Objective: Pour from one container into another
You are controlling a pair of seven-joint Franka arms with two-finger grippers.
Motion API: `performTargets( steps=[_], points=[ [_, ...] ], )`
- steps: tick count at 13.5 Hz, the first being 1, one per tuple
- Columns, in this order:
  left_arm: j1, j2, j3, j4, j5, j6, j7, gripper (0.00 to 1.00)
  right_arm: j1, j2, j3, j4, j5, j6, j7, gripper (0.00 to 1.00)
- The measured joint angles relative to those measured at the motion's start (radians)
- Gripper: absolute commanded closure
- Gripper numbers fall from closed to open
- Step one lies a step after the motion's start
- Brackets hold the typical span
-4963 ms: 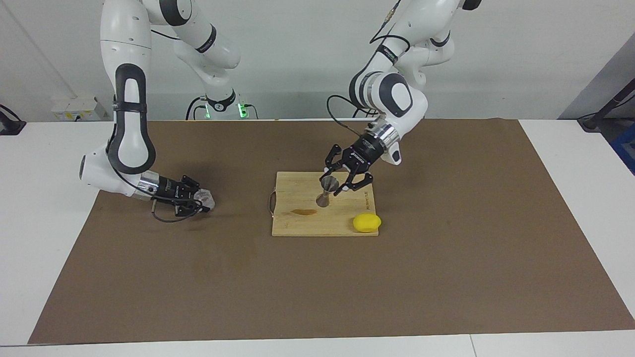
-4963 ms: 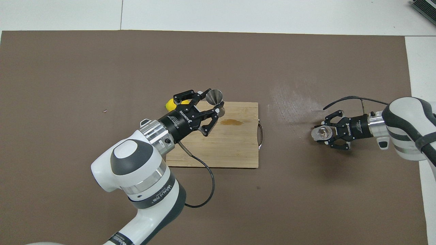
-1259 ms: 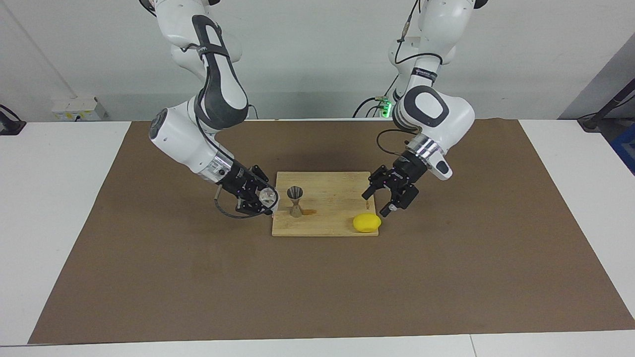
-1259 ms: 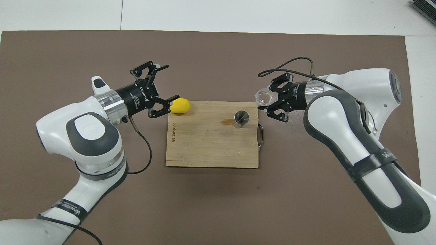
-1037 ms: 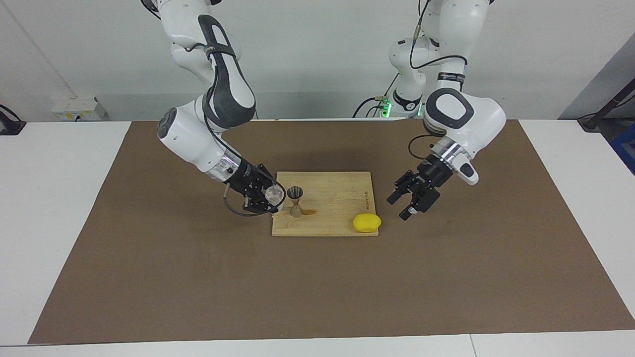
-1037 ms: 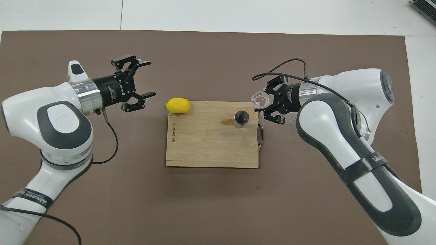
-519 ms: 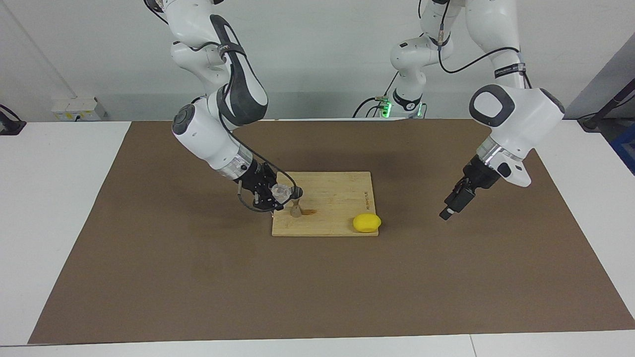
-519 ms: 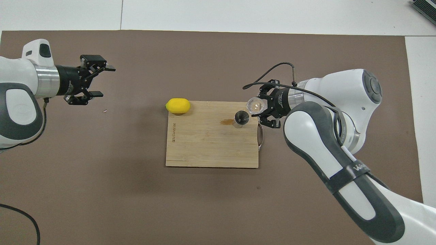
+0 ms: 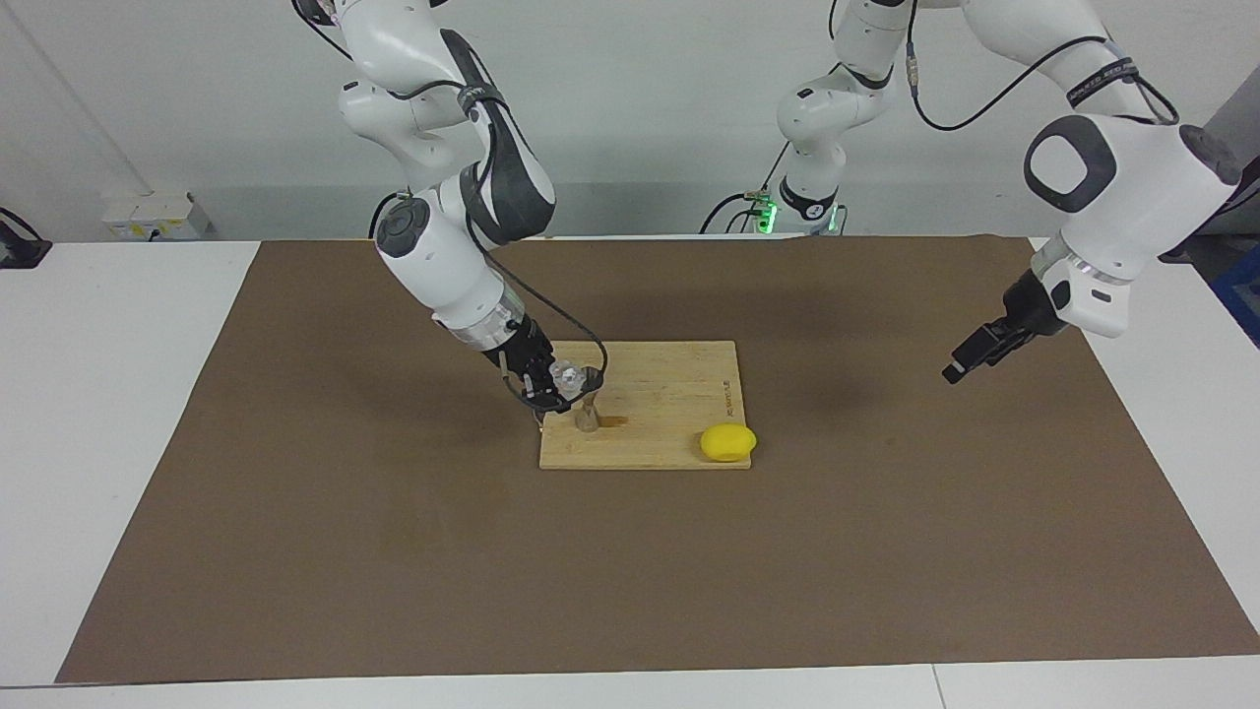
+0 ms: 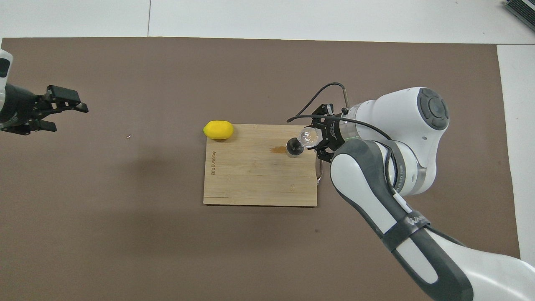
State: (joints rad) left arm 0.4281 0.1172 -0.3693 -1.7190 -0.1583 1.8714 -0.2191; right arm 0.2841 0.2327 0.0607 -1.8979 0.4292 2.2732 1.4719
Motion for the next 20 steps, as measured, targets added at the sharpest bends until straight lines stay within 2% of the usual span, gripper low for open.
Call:
performTargets(
  steps=[4,8,9,12,13,16,20],
  points=[
    [-0.011,-0.128,-0.016,0.013,0.146,-0.153,0.081,0.0,0.036,0.0,0.0,0.002,-0.155,-0.002,0.012,1.0],
    [-0.031,-0.152,-0.014,0.137,0.212,-0.358,0.233,0.0,0.038,0.0,0.0,0.007,-0.224,-0.004,0.012,1.0],
    [-0.053,-0.152,0.001,0.158,0.212,-0.374,0.245,0.0,0.038,0.0,0.0,0.011,-0.235,-0.006,0.012,1.0],
    [-0.267,-0.151,0.2,0.17,0.211,-0.378,0.247,0.0,0.035,0.0,-0.003,0.027,-0.239,-0.02,0.012,1.0],
    [-0.309,-0.149,0.239,0.17,0.211,-0.378,0.247,0.0,0.033,0.0,-0.005,0.029,-0.239,-0.023,0.012,1.0],
    [-0.328,-0.147,0.253,0.158,0.2,-0.367,0.247,0.0,0.027,0.0,-0.005,0.03,-0.229,-0.027,0.013,1.0],
    [-0.315,-0.152,0.267,0.157,0.117,-0.355,0.245,0.0,0.025,0.0,-0.005,0.03,-0.157,-0.031,0.013,1.0]
  ],
)
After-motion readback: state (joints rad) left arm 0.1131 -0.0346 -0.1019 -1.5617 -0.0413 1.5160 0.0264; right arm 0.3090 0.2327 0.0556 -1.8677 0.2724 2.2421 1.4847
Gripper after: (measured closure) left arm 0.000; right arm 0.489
